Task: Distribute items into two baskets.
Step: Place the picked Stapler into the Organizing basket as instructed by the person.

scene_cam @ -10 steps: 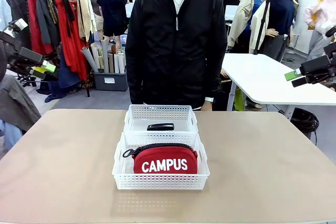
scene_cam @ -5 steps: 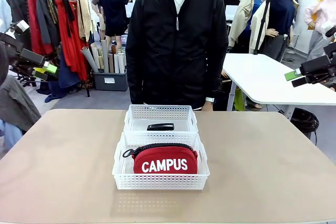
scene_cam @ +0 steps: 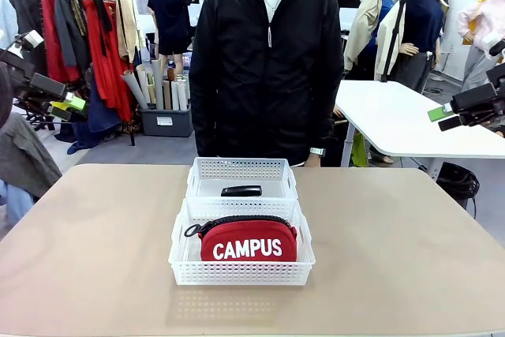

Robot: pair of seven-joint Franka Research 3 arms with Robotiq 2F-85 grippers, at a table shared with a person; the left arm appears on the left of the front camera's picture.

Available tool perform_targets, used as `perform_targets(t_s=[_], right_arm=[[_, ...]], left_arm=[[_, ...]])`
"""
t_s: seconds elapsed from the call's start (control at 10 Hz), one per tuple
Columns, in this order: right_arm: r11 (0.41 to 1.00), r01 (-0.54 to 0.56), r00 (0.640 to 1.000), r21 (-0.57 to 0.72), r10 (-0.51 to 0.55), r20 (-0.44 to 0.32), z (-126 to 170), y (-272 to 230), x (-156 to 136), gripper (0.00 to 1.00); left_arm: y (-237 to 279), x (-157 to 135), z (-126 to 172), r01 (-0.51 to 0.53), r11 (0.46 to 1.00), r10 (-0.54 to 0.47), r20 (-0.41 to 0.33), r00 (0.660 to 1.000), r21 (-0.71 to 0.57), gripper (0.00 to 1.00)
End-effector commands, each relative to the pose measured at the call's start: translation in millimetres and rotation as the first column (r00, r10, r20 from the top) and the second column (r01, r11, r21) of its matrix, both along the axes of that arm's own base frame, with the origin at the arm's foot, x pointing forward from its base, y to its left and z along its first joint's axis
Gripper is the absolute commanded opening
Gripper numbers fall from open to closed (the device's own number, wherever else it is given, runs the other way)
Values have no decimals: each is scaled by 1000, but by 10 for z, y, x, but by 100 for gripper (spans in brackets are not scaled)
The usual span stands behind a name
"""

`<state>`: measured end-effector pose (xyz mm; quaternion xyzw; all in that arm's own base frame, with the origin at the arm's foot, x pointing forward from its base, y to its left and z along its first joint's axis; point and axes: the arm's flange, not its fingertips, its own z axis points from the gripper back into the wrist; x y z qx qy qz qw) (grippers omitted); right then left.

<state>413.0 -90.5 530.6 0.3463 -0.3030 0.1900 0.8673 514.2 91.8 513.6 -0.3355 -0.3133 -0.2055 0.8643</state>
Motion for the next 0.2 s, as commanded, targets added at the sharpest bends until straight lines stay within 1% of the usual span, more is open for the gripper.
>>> perform_targets(t_s=[0.0, 0.1], right_arm=[[1000, -3, 1000, 6, 3, 7, 11, 7, -4, 100], [1000, -3, 1000, 6, 3, 7, 11, 7, -4, 100]], left_arm=[[-8, -31, 33, -13, 1000, 13, -7, 1000, 3, 100], [-8, -31, 33, -13, 1000, 13, -7, 1000, 3, 100]])
